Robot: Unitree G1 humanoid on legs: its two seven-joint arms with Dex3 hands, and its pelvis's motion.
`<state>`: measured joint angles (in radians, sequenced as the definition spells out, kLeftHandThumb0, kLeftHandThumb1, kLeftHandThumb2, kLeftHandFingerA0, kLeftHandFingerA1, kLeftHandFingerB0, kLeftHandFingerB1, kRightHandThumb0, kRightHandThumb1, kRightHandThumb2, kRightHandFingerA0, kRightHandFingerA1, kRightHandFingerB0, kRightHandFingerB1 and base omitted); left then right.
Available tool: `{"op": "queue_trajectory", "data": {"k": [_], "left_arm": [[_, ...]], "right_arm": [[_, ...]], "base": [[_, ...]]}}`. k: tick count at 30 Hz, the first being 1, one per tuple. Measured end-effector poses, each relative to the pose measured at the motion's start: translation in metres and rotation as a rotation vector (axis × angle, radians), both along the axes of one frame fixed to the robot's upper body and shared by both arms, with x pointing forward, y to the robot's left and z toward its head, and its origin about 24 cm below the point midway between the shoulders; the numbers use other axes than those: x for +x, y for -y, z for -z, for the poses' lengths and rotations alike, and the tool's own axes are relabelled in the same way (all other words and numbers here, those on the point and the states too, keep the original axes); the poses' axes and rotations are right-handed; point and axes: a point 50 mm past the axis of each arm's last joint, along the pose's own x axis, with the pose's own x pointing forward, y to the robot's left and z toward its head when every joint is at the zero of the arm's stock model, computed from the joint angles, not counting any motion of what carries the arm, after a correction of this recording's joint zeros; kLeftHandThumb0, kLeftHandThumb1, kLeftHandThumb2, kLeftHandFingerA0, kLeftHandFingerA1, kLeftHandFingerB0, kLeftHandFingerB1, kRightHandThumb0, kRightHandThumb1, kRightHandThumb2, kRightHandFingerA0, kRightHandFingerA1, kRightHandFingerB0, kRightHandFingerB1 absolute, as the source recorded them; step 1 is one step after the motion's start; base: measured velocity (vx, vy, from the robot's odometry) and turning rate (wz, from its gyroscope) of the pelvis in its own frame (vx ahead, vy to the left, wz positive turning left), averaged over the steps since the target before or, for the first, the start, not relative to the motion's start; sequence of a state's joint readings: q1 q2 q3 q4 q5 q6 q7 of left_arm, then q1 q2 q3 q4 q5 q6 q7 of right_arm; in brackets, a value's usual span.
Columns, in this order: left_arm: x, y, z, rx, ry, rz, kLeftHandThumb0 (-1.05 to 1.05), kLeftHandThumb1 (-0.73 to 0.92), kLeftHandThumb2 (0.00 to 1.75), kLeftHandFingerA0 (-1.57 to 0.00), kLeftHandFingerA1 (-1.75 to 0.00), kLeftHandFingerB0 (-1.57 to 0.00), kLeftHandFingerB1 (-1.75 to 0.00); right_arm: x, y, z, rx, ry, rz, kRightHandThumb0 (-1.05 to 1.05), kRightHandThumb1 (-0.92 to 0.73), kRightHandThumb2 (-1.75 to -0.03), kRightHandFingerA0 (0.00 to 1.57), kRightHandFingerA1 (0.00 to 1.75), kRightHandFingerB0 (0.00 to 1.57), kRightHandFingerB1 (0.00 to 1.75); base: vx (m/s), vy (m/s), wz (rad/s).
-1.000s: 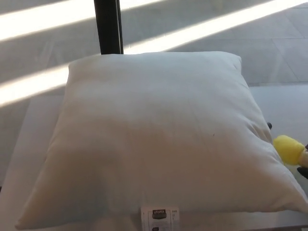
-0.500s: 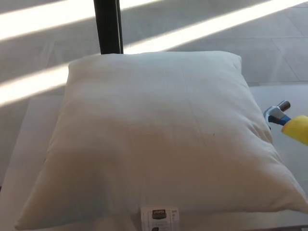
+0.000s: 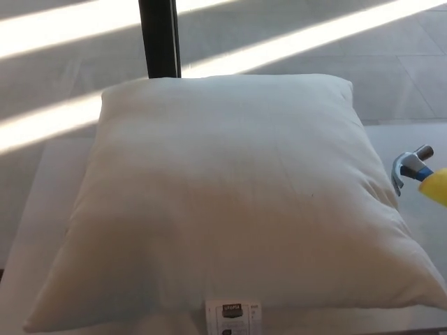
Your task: A hammer is kept on the right hand side and a pillow is kept on the left hand side on the desk infront of the robot and the robot uses its right hand to pick up the hammer and makes a downward swinging motion to hit the pillow
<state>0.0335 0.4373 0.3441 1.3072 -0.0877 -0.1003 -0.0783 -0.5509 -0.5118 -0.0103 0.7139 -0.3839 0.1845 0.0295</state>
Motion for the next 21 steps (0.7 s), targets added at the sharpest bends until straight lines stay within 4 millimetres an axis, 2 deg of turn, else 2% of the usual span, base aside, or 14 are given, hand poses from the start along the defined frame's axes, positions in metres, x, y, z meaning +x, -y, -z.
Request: {"op": "queue_trajectory", "data": {"k": [1,4,7,8,11,12,14,16,17,19,21], "left_arm": [[-0.002,0.0,0.0,0.0,-0.002,-0.003,-0.58,0.63,0.59,-0.79,-0.63,-0.71,-0.51],[-0.006,0.0,0.001,0.0,-0.012,-0.007,-0.58,0.62,0.59,-0.81,-0.65,-0.73,-0.51],[-0.009,-0.001,0.001,0.001,-0.019,-0.009,-0.58,0.62,0.59,-0.81,-0.65,-0.74,-0.51],[-0.011,-0.001,0.001,0.001,-0.022,-0.01,-0.58,0.63,0.59,-0.79,-0.61,-0.71,-0.49],[-0.016,-0.001,0.002,0.001,-0.034,-0.013,-0.59,0.64,0.59,-0.78,-0.61,-0.68,-0.49],[-0.016,-0.001,0.002,0.001,-0.036,-0.014,-0.59,0.64,0.59,-0.81,-0.62,-0.7,-0.49],[-0.017,-0.001,0.002,0.001,-0.038,-0.015,-0.58,0.64,0.59,-0.81,-0.65,-0.69,-0.49],[-0.017,-0.001,0.002,0.001,-0.039,-0.015,-0.59,0.63,0.59,-0.8,-0.67,-0.69,-0.5],[-0.017,-0.001,0.002,0.0,-0.038,-0.016,-0.58,0.62,0.59,-0.81,-0.68,-0.69,-0.5],[-0.018,-0.001,0.002,0.0,-0.038,-0.017,-0.6,0.62,0.59,-0.8,-0.67,-0.68,-0.49],[-0.019,-0.001,0.002,0.001,-0.04,-0.019,-0.58,0.64,0.59,-0.79,-0.64,-0.67,-0.48]], "right_arm": [[0.0,0.0,-0.001,0.01,0.009,0.004,-0.21,-0.52,-1.14,0.94,1.75,0.83,1.51],[0.0,-0.001,-0.004,0.093,0.056,0.031,-0.2,-0.51,-1.19,0.93,1.75,0.75,1.54],[0.003,-0.004,-0.008,0.19,0.1,0.064,-0.22,-0.48,-1.23,0.95,1.75,0.77,1.57],[0.004,-0.006,-0.01,0.216,0.114,0.069,-0.26,-0.51,-1.16,0.95,1.75,0.76,1.63],[0.009,-0.01,-0.02,0.289,0.161,0.079,-0.28,-0.53,-1.19,0.97,1.75,0.75,1.65],[0.011,-0.011,-0.024,0.311,0.177,0.083,-0.24,-0.56,-1.18,0.98,1.75,0.73,1.6],[0.015,-0.014,-0.033,0.373,0.212,0.091,-0.22,-0.57,-1.15,1.0,1.75,0.63,1.74],[0.019,-0.017,-0.041,0.432,0.242,0.094,-0.22,-0.67,-1.04,0.99,1.75,0.61,1.75],[0.02,-0.019,-0.045,0.462,0.256,0.092,-0.23,-0.68,-1.03,0.99,1.75,0.57,1.75],[0.022,-0.022,-0.05,0.51,0.273,0.086,-0.21,-0.7,-1.03,0.97,1.75,0.56,1.75],[0.024,-0.027,-0.054,0.569,0.286,0.073,-0.24,-0.76,-1.01,0.97,1.75,0.64,1.75]], "base": [[0.0,0.0,0.0],[0.0,0.0,0.0],[0.0,0.0,0.0],[0.0,0.0,0.0],[0.0,0.0,0.0],[0.0,0.0,0.0],[0.0,0.0,0.0],[0.0,0.0,0.0],[0.0,0.0,0.0],[0.0,0.0,0.0],[0.0,0.0,0.0]]}}
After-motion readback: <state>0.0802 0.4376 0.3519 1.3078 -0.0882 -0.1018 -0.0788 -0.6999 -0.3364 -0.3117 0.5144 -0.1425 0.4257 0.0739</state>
